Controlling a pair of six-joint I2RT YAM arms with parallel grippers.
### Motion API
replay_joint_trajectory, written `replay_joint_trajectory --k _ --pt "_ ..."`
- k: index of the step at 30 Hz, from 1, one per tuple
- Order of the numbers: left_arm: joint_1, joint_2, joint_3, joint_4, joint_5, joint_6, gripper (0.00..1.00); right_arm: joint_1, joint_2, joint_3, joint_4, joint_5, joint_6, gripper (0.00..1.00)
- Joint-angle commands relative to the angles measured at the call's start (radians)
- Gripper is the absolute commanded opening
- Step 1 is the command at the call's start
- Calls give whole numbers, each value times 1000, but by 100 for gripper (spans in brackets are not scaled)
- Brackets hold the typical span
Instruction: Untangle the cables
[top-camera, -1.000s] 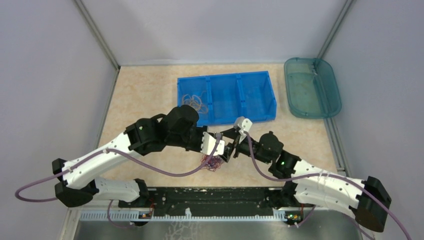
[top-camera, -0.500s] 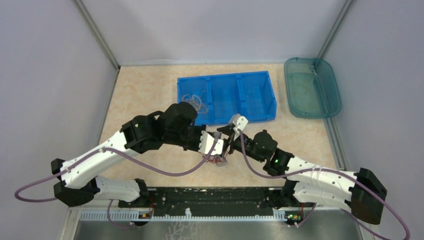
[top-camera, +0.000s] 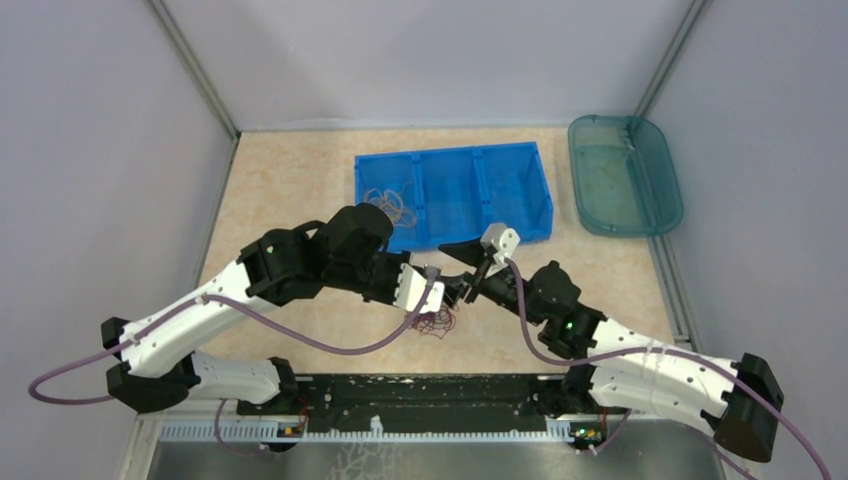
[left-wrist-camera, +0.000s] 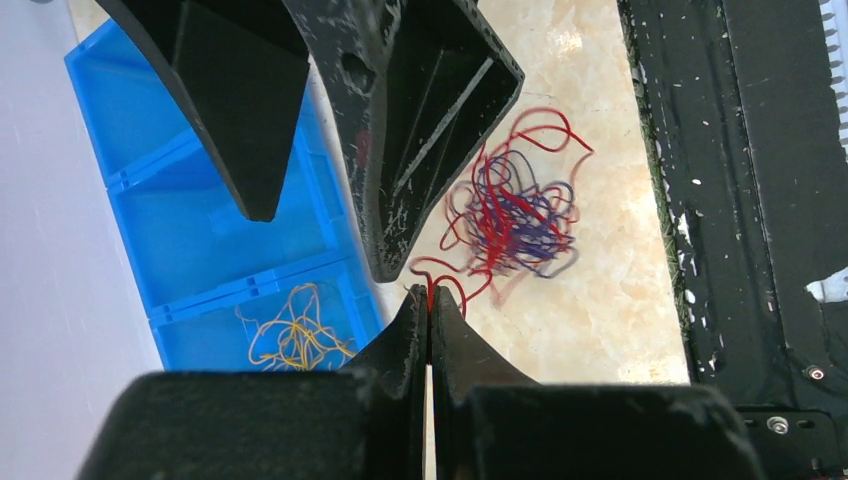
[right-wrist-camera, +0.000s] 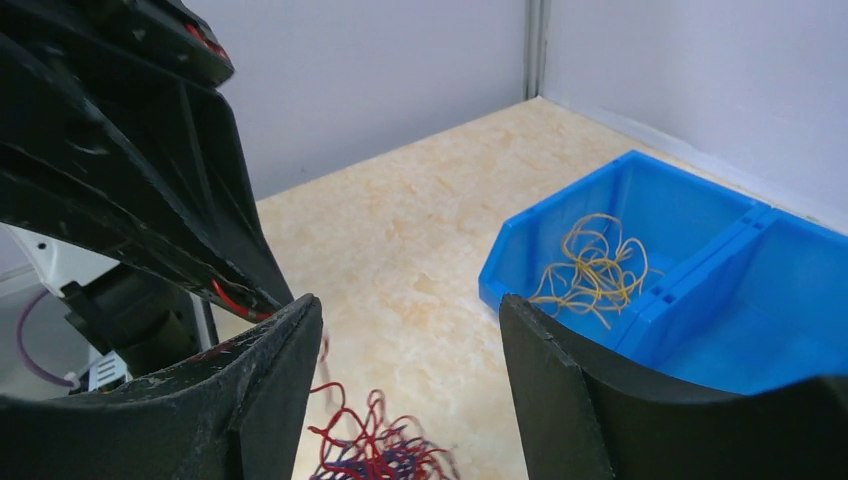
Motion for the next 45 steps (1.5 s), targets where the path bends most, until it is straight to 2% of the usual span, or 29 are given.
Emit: replay_joint_trajectory --k 1,9,18,24,34,45 --pt "4 11 11 8 -5 20 0 12 -20 9 42 -17 22 66" --pt "4 34 72 -29 32 3 0 15 16 6 75 -35 44 65" --pt "5 35 66 -45 9 19 0 15 -118 -66 -12 58 76 67" --pt "3 42 79 -41 13 19 0 17 -138 -71 -28 9 78 67" --pt "4 46 87 -41 6 19 0 21 -48 -46 35 -135 79 68" --pt "4 49 96 -43 6 15 0 24 20 -37 102 -65 84 68"
